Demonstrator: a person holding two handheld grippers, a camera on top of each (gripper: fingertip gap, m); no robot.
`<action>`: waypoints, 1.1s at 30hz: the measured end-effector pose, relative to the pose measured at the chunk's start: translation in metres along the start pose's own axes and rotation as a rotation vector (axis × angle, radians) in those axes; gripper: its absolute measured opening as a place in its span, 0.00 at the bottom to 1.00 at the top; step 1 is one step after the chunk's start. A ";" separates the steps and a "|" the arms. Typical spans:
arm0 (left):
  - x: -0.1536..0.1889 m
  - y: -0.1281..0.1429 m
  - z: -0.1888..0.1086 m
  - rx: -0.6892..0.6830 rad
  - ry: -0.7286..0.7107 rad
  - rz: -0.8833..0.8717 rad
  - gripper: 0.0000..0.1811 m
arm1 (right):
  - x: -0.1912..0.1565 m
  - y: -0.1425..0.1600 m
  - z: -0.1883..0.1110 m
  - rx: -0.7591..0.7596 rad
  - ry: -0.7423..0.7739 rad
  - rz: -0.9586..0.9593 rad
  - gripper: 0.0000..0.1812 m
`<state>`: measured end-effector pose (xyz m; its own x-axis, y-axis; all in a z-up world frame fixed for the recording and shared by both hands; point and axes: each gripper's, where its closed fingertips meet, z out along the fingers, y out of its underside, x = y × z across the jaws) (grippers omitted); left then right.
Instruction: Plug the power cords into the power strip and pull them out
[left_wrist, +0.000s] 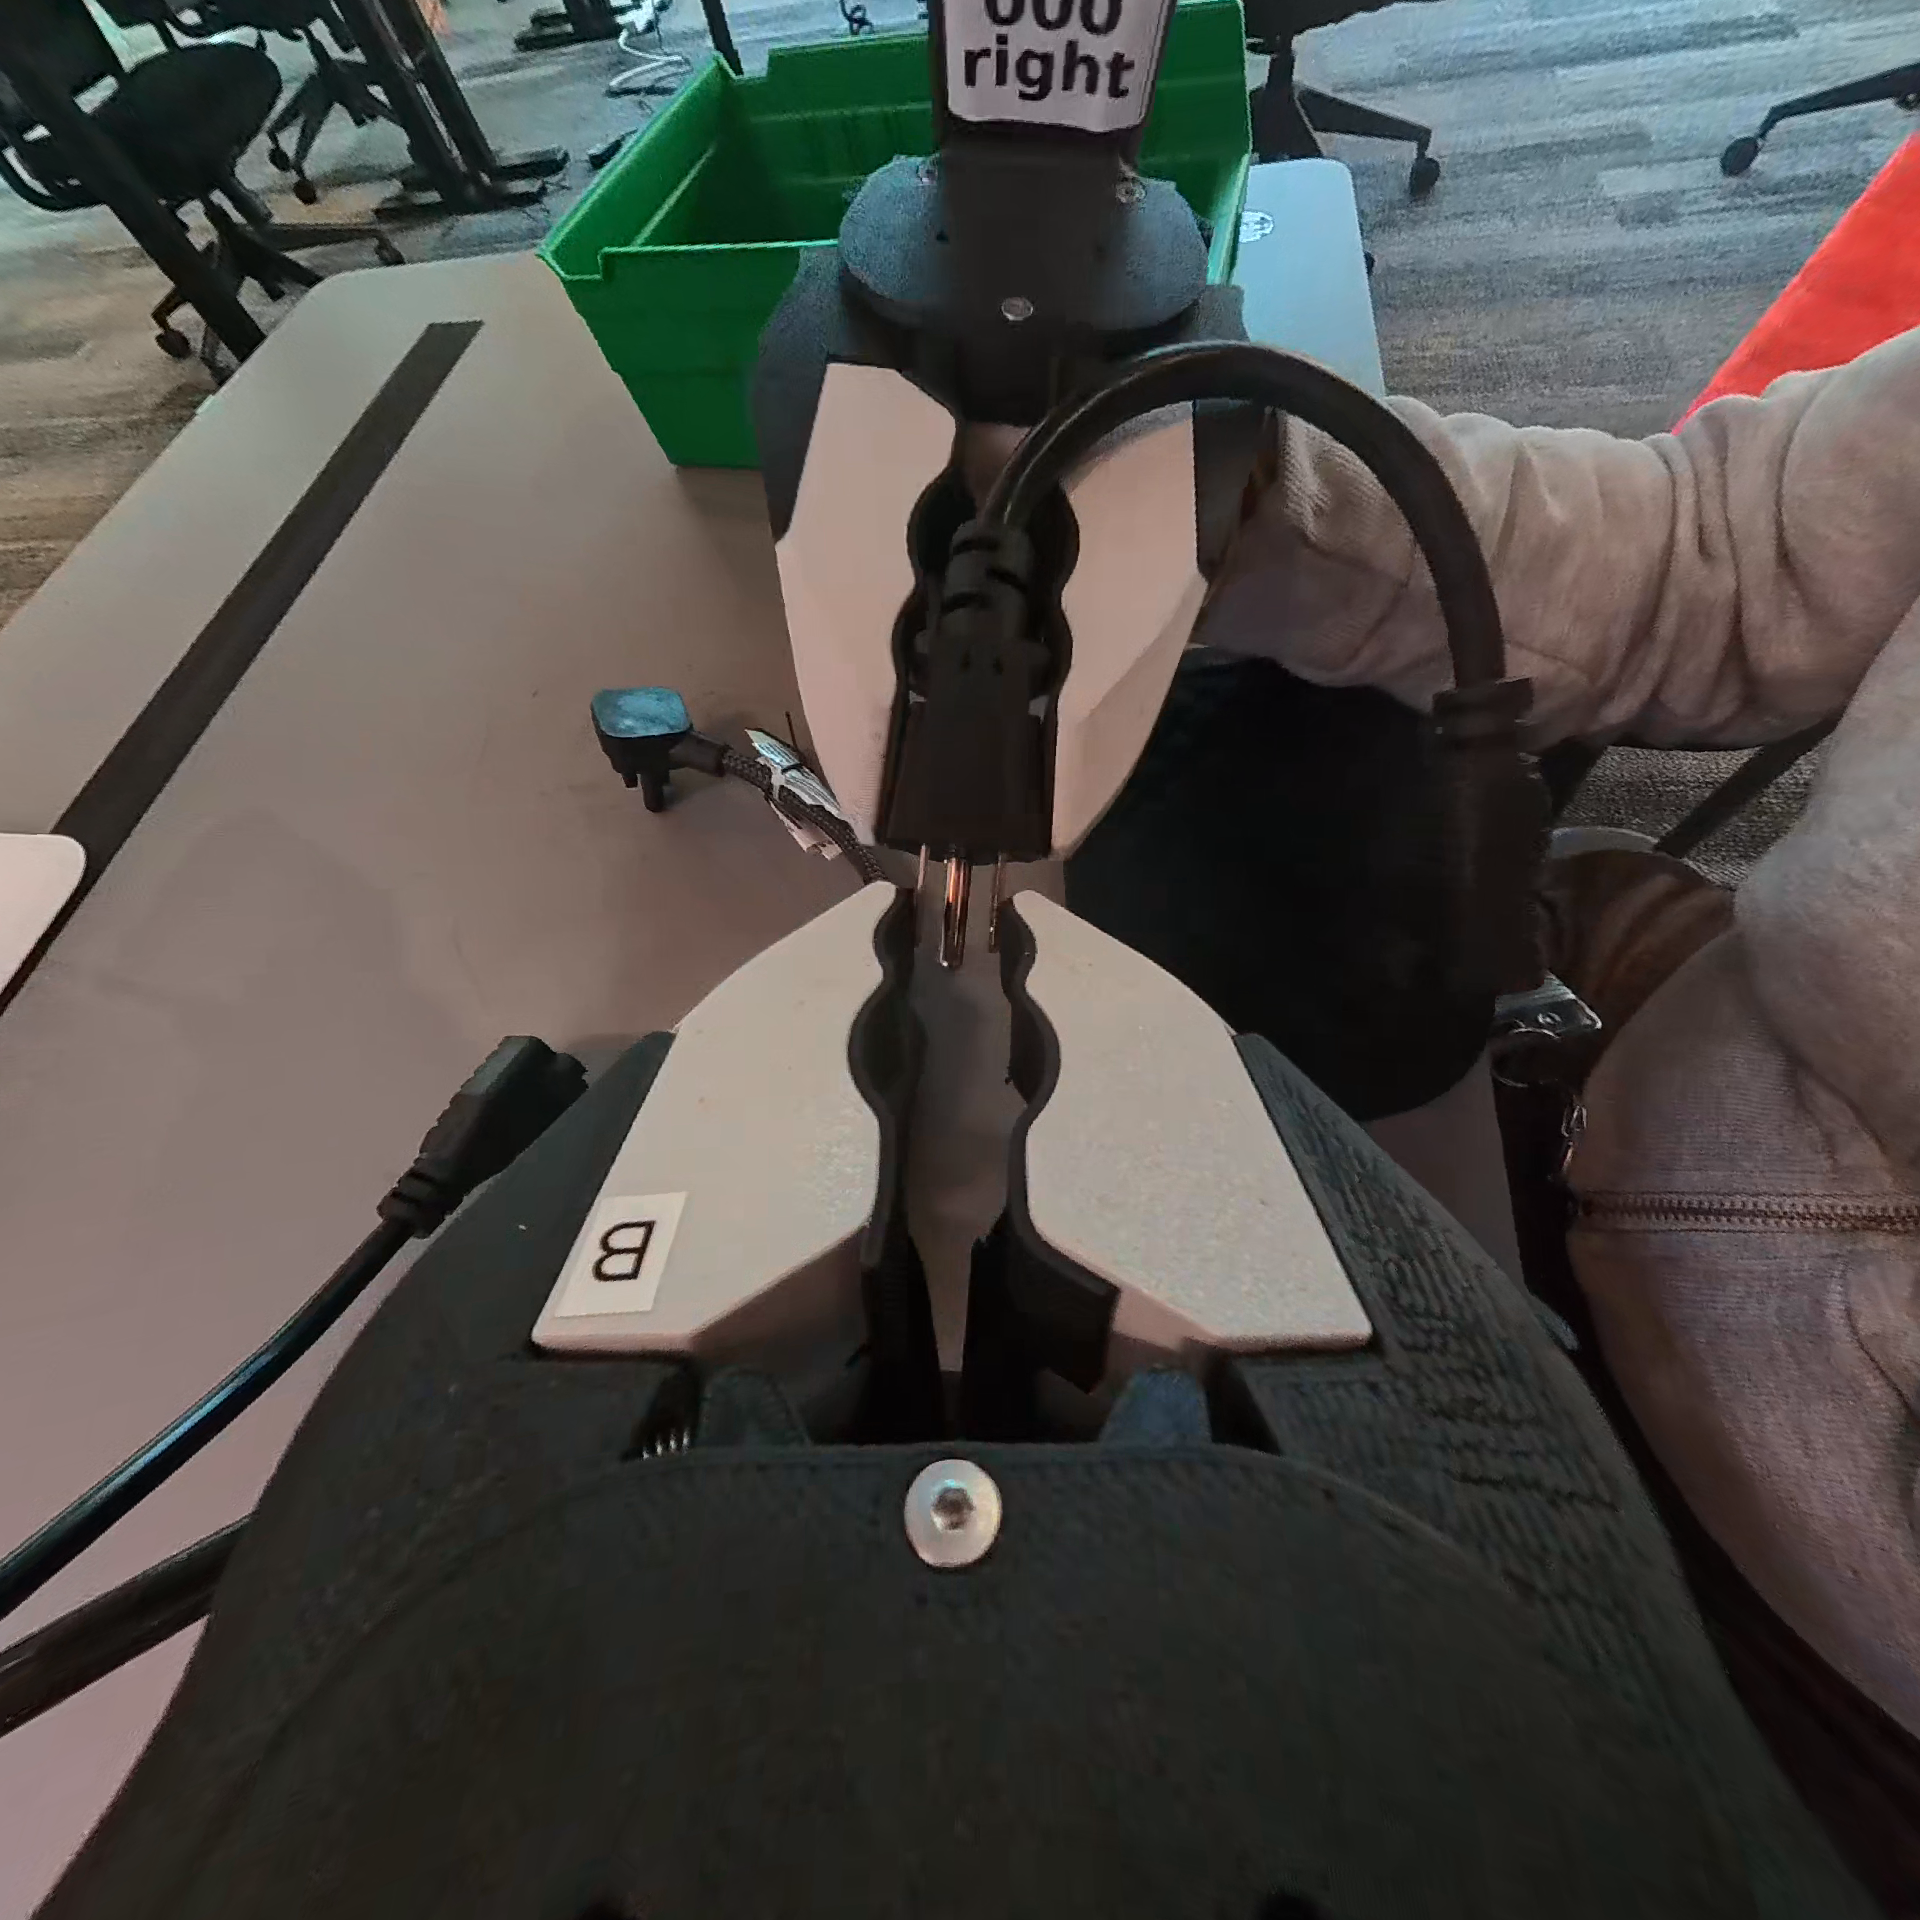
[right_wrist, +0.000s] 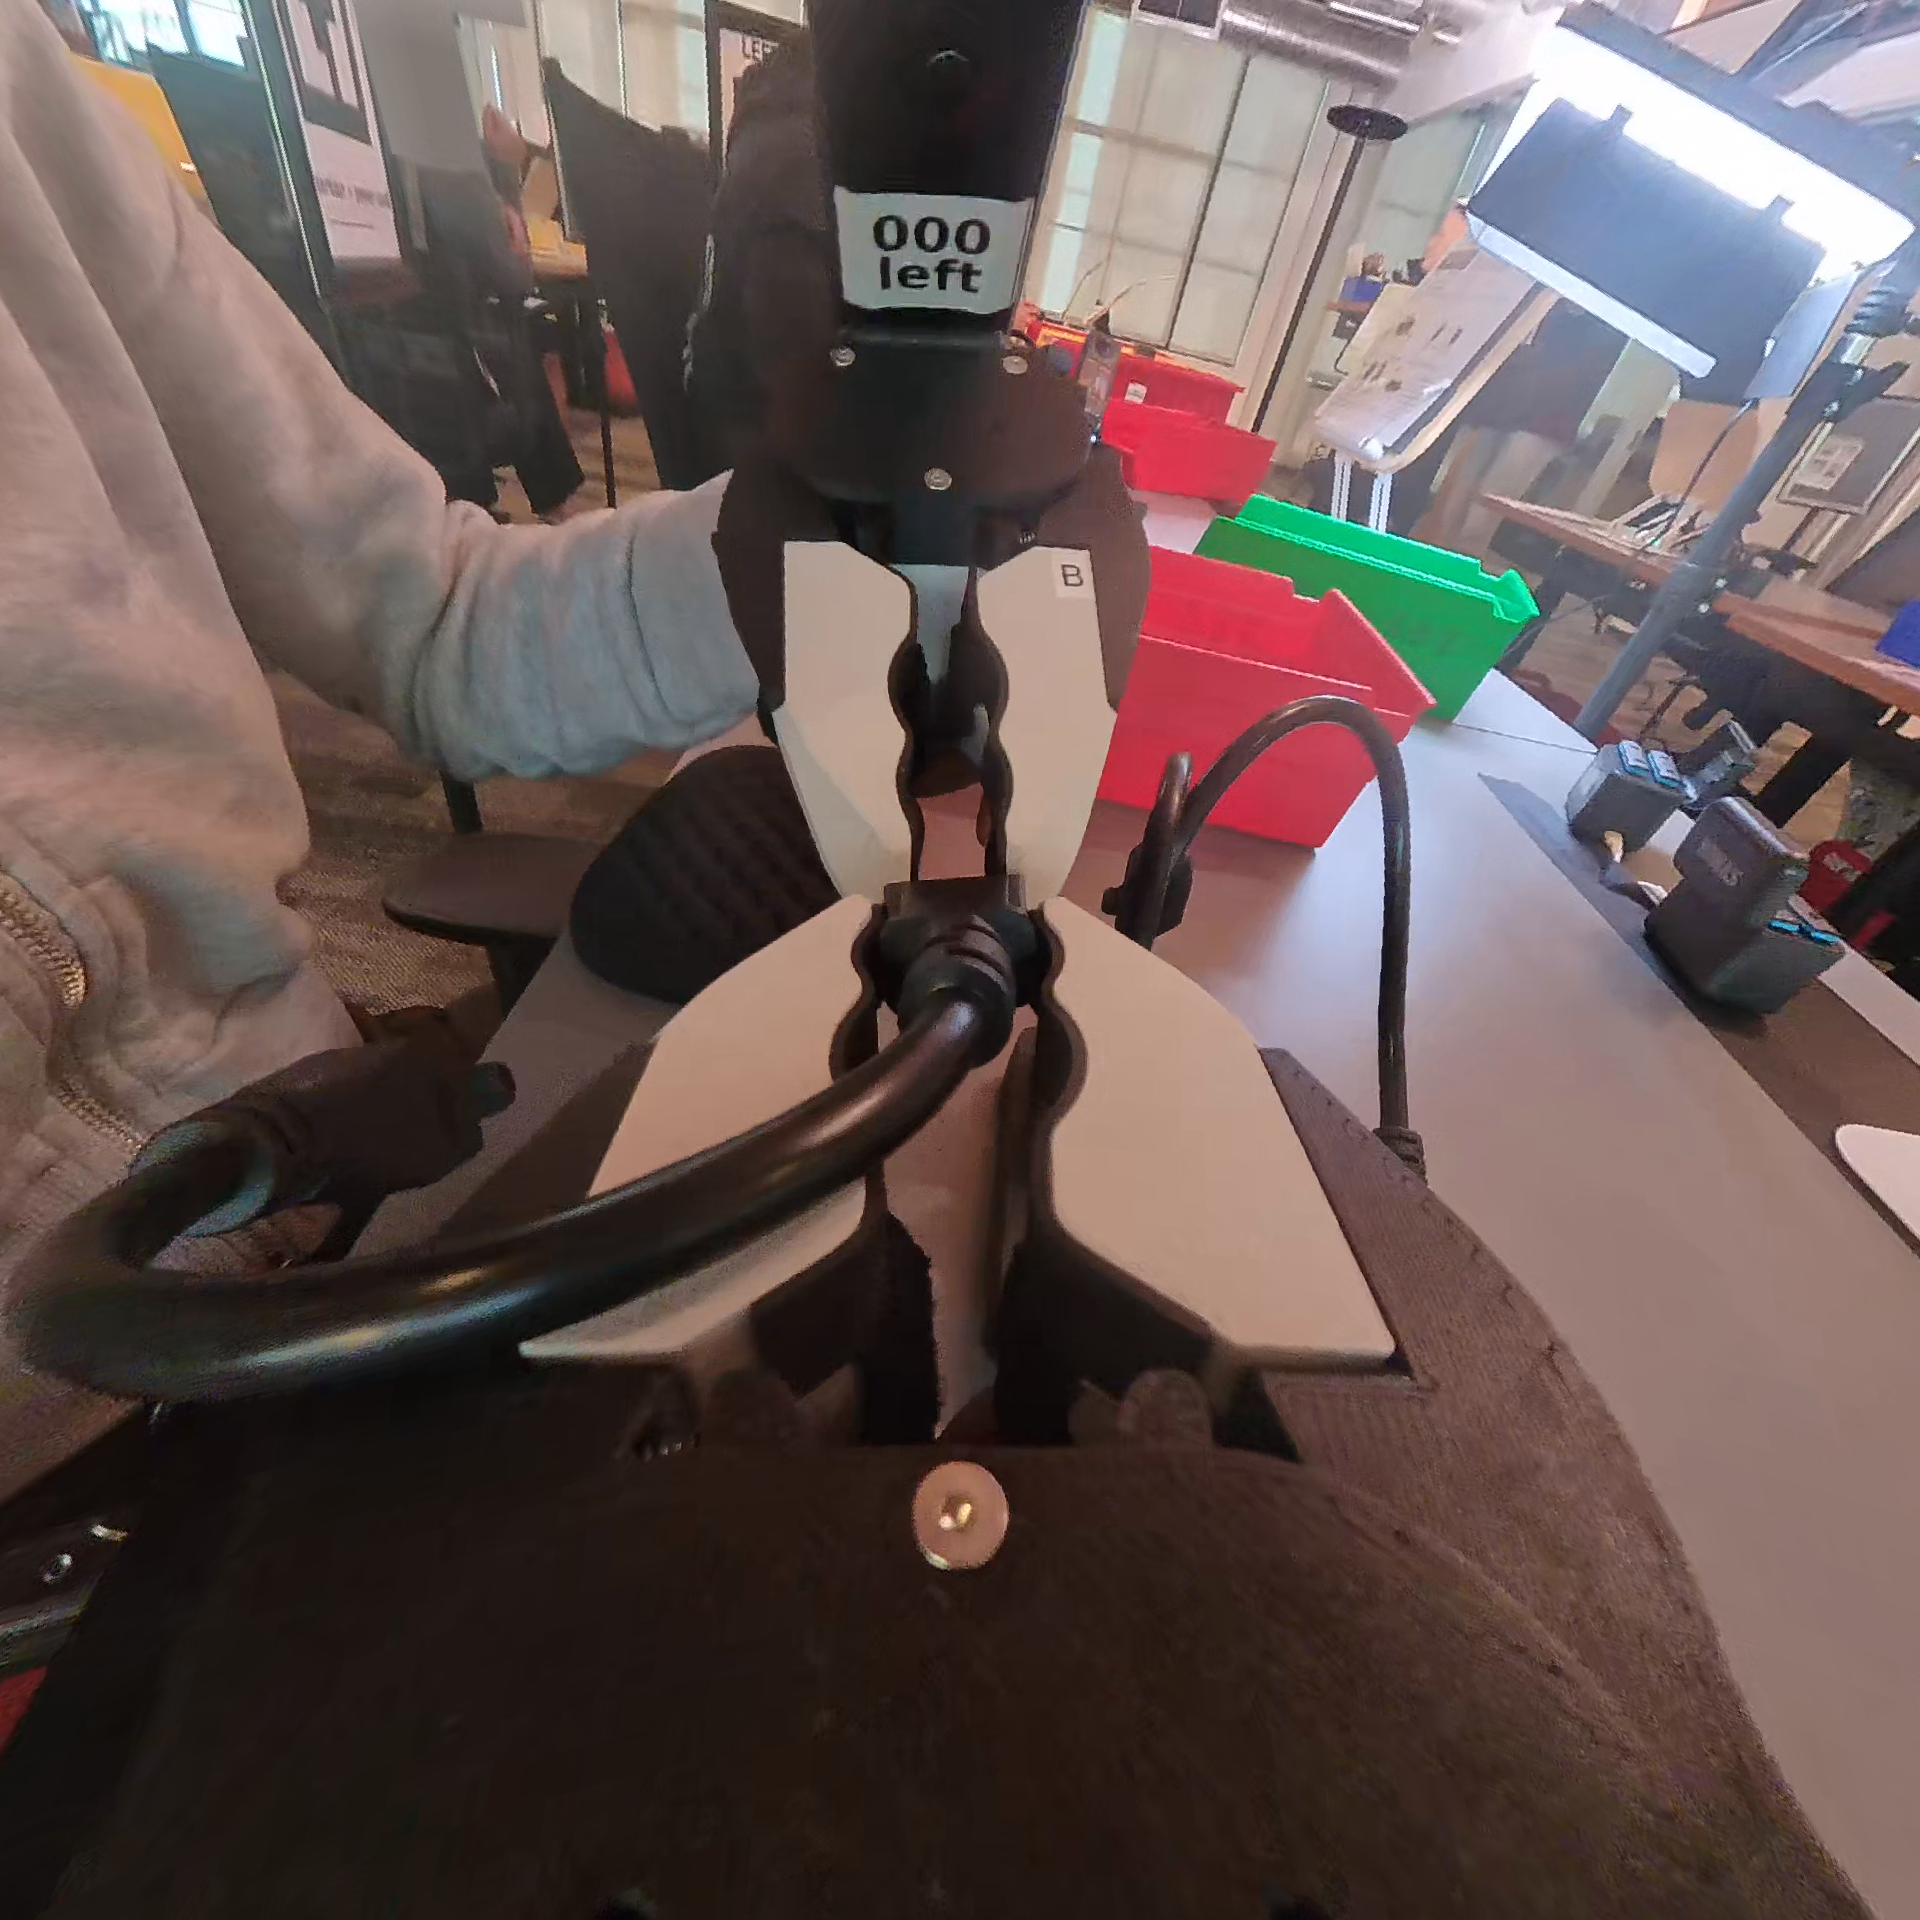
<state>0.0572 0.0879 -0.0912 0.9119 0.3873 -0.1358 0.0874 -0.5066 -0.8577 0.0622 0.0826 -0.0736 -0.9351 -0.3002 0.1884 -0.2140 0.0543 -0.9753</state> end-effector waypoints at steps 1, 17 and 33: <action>0.000 0.000 0.000 0.000 0.004 -0.004 0.09 | 0.000 -0.001 0.000 0.002 0.002 -0.011 0.14; 0.009 0.007 -0.005 -0.023 0.137 -0.074 0.09 | -0.006 -0.001 0.006 0.019 -0.021 -0.073 0.14; -0.048 0.115 -0.028 -0.121 -0.121 -0.242 0.40 | 0.032 0.073 0.008 -0.405 -0.010 0.305 0.14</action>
<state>0.0343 -0.0105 -0.1695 0.8051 0.5932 0.0009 0.3503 -0.4741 -0.8078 0.0189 0.0696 -0.1394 -0.9698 -0.2222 -0.1009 -0.0261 0.5054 -0.8625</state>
